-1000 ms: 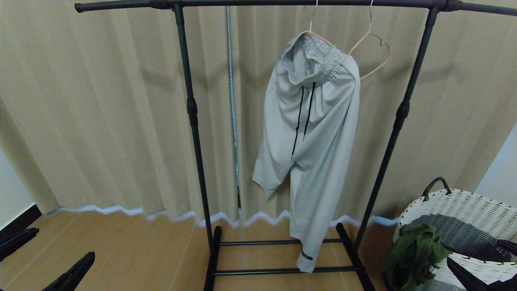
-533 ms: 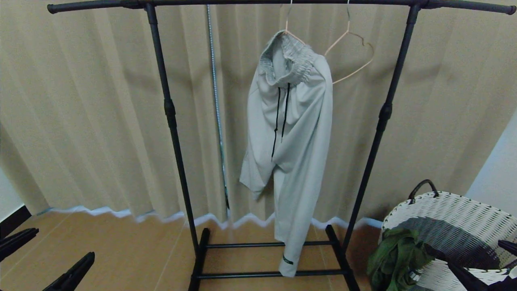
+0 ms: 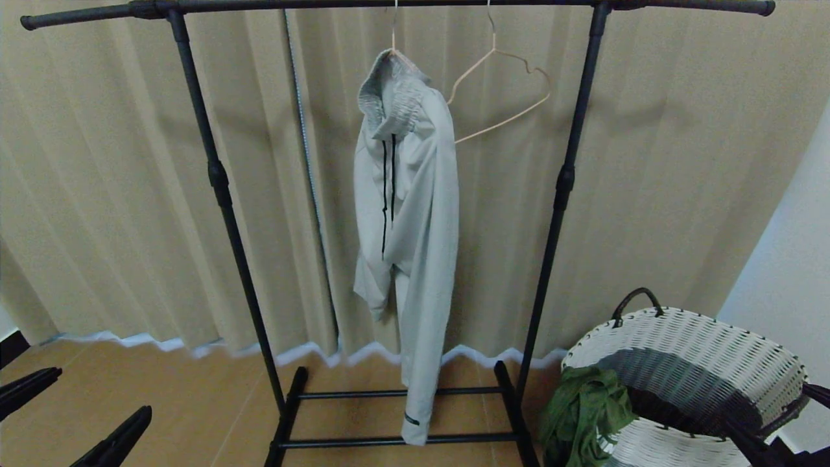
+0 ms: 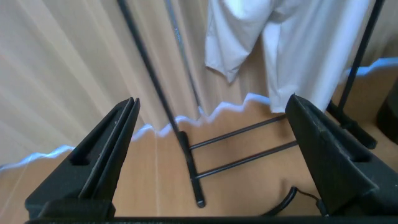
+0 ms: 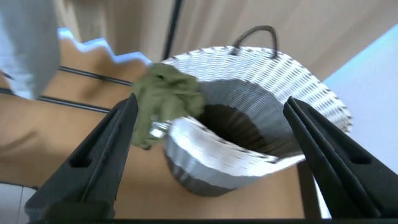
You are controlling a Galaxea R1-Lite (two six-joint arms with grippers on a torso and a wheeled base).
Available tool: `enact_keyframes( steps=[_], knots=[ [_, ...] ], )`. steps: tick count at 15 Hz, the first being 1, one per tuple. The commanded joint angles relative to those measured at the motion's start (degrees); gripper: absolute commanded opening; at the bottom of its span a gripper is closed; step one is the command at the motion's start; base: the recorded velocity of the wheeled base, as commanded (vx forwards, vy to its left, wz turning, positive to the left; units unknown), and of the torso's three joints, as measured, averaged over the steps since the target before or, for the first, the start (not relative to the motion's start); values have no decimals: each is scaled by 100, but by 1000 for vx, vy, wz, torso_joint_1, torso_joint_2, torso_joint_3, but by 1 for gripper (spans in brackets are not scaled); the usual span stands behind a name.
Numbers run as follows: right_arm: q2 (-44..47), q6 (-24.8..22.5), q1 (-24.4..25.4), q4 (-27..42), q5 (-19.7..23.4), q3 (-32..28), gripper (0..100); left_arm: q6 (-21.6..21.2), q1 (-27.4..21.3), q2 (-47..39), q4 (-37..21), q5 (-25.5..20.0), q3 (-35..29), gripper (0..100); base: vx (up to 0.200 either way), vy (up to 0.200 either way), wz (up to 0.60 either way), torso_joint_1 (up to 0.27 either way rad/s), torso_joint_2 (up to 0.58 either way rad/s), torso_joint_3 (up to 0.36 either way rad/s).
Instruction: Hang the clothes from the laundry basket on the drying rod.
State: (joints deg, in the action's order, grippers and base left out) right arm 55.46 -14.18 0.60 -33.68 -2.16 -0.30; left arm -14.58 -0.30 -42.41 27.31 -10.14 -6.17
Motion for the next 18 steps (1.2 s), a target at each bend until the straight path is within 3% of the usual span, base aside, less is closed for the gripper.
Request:
enact_keyframes(
  steps=[1,12,18],
  knots=[
    [18,-6,2,11,5,-5,100,-1,-5,31,3,-5,10,100,0,0,0,0,0,0],
    [27,-15,2,55,31,22,100,-1,13,40,-182,4,2,100,0,0,0,0,0,0],
    [36,-15,2,55,31,22,100,-1,4,40,-182,4,10,100,200,0,0,4,3,3]
  ],
)
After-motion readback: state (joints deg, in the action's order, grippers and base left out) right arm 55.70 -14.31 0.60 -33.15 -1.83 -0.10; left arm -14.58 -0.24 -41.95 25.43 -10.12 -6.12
